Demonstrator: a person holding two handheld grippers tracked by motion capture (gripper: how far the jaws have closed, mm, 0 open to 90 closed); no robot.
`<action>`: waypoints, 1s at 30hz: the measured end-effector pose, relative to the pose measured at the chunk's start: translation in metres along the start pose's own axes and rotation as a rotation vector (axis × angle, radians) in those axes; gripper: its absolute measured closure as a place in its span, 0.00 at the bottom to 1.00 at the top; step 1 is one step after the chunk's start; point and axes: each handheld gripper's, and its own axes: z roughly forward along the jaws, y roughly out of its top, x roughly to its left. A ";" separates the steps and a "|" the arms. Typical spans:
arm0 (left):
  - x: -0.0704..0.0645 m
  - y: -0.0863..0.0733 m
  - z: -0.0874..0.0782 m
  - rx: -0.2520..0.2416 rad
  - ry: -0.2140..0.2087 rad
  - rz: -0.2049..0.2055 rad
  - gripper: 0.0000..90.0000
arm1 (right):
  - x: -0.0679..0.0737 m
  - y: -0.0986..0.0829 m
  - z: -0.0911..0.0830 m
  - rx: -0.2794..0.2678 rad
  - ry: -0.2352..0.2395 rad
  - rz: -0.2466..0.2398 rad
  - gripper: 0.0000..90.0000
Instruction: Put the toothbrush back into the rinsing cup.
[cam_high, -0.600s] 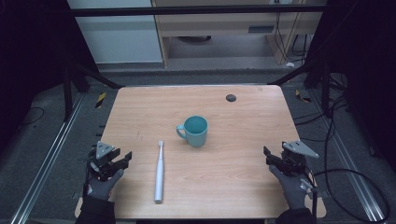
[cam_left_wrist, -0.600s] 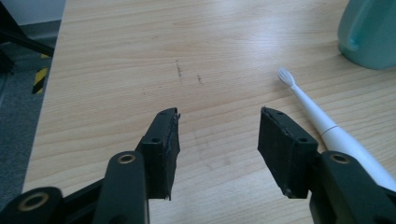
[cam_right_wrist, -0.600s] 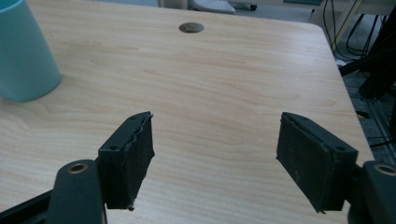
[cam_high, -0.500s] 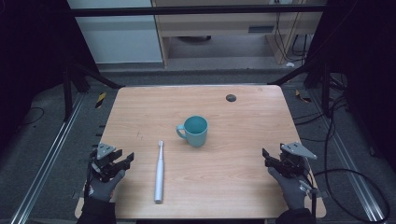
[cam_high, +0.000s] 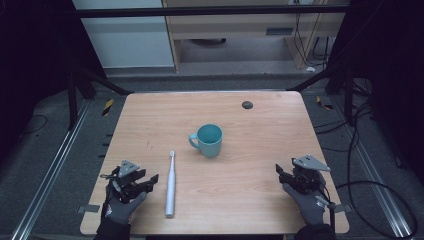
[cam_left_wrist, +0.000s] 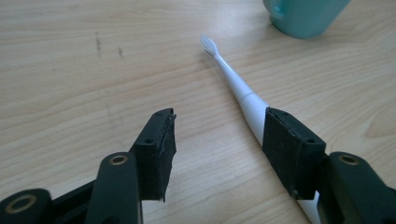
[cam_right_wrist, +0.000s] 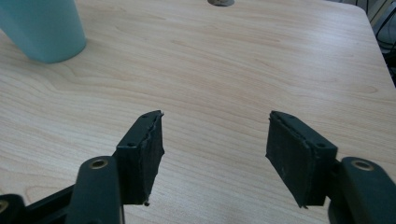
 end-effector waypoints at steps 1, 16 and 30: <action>0.000 0.000 0.000 0.000 0.000 0.000 0.48 | 0.000 0.000 0.000 0.000 0.000 0.000 0.42; -0.029 -0.005 0.013 0.057 -0.068 0.034 0.48 | -0.001 -0.002 0.002 0.031 0.010 -0.003 0.46; -0.039 -0.009 0.028 0.129 -0.099 0.042 0.49 | -0.001 -0.002 0.004 0.040 0.014 -0.005 0.46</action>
